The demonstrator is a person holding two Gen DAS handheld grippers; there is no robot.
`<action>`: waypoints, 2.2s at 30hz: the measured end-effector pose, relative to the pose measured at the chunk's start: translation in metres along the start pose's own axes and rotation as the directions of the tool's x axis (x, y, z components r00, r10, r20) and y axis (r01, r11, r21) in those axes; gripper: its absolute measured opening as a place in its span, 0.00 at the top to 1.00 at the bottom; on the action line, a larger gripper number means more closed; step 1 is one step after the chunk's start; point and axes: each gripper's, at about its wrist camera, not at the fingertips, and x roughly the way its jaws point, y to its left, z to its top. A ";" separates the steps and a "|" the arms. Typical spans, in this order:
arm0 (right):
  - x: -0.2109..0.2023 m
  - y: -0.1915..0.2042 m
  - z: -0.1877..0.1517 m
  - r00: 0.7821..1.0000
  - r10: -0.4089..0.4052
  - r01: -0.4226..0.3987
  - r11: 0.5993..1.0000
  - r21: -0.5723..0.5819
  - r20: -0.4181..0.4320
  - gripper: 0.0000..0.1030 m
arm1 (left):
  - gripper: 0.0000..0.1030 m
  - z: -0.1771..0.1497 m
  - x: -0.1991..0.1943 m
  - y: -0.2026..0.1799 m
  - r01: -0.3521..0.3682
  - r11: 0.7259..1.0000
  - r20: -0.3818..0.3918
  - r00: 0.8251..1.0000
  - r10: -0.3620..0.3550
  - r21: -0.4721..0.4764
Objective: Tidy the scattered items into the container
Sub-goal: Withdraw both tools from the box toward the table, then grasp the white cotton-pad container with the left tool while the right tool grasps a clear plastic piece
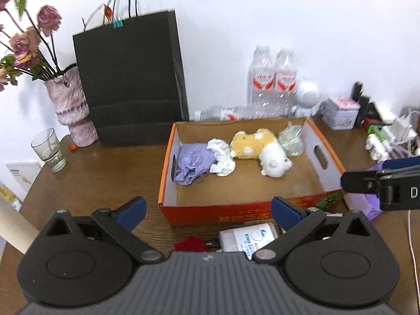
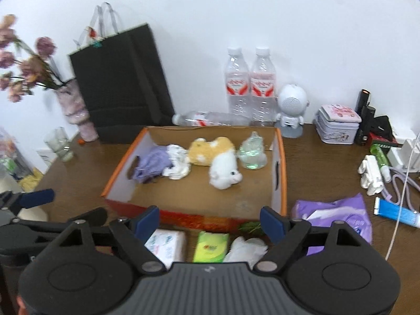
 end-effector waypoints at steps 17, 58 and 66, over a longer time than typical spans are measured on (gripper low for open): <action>-0.046 0.014 -0.159 0.979 0.026 -0.026 1.000 -0.001 0.200 0.14 | 0.00 -0.149 -0.075 0.005 -0.007 1.000 0.320 0.947 0.009 -0.007; -0.024 0.002 -0.226 0.976 0.020 0.000 0.996 -0.092 0.217 0.29 | 0.00 -0.181 -0.032 0.007 0.029 0.970 0.309 0.945 -0.105 0.241; 0.053 -0.006 -0.168 0.990 0.060 -0.038 0.984 -0.173 0.128 0.50 | 0.00 -0.106 0.067 0.006 0.255 0.872 0.118 0.936 -0.330 0.417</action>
